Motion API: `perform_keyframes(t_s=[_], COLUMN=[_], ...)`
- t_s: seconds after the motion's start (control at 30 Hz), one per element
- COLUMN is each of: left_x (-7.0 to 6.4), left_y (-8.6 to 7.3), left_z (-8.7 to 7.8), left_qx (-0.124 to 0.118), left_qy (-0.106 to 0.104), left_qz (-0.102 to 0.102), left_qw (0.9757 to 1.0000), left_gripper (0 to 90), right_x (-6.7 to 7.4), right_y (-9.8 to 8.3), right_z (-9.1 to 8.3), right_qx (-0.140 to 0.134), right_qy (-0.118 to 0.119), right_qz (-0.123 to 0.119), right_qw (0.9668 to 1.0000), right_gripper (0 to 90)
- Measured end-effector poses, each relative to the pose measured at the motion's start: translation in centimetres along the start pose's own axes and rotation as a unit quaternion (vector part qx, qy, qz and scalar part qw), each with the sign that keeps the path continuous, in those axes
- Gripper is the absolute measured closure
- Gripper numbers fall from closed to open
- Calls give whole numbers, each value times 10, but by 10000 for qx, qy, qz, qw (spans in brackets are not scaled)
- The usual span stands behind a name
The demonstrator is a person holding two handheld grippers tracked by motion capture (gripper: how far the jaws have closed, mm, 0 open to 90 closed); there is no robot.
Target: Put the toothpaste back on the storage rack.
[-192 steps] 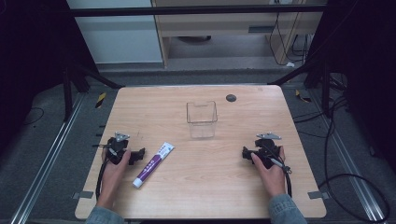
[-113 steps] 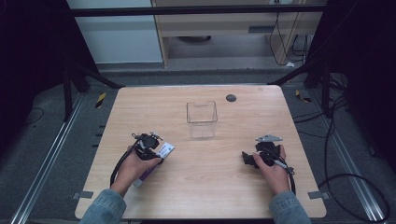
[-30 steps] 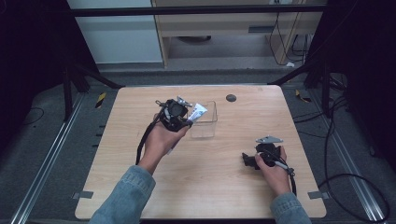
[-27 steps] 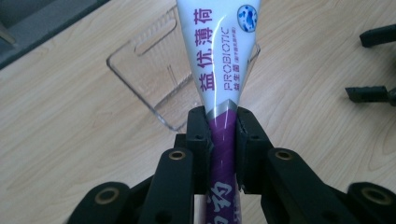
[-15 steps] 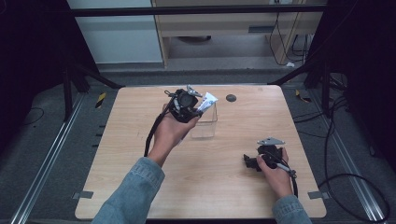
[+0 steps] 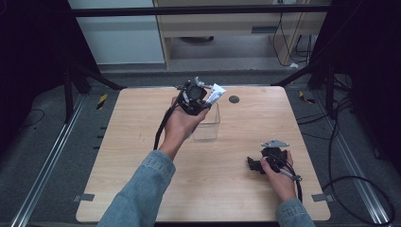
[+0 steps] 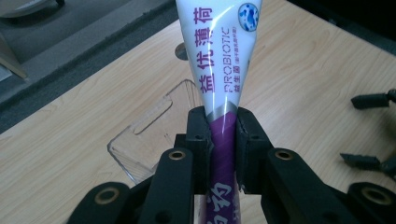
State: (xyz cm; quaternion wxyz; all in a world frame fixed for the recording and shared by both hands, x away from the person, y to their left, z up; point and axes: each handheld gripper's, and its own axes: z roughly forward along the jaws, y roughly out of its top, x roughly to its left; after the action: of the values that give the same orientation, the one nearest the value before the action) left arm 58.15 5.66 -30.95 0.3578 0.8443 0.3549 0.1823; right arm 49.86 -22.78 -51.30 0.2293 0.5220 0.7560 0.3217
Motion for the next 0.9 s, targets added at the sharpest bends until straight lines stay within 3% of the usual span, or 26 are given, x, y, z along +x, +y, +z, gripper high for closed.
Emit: perform_keyframes(t_s=[0.23,0.67,0.9], left_x=[2,-2,5], left_y=[9,30,39], left_z=[7,5,9], left_qx=[38,-250,-428], left_qy=[77,176,115], left_qz=[45,110,-88], left_qw=[10000,9995,9990], left_gripper=[777,777,776], right_x=[0,0,0], right_y=[0,0,0], right_z=[0,0,0], right_qx=[6,16,10], right_qy=[-19,-32,-23], right_qz=[20,2,23], right_qw=[10000,10000,10000], right_gripper=[5,5,5])
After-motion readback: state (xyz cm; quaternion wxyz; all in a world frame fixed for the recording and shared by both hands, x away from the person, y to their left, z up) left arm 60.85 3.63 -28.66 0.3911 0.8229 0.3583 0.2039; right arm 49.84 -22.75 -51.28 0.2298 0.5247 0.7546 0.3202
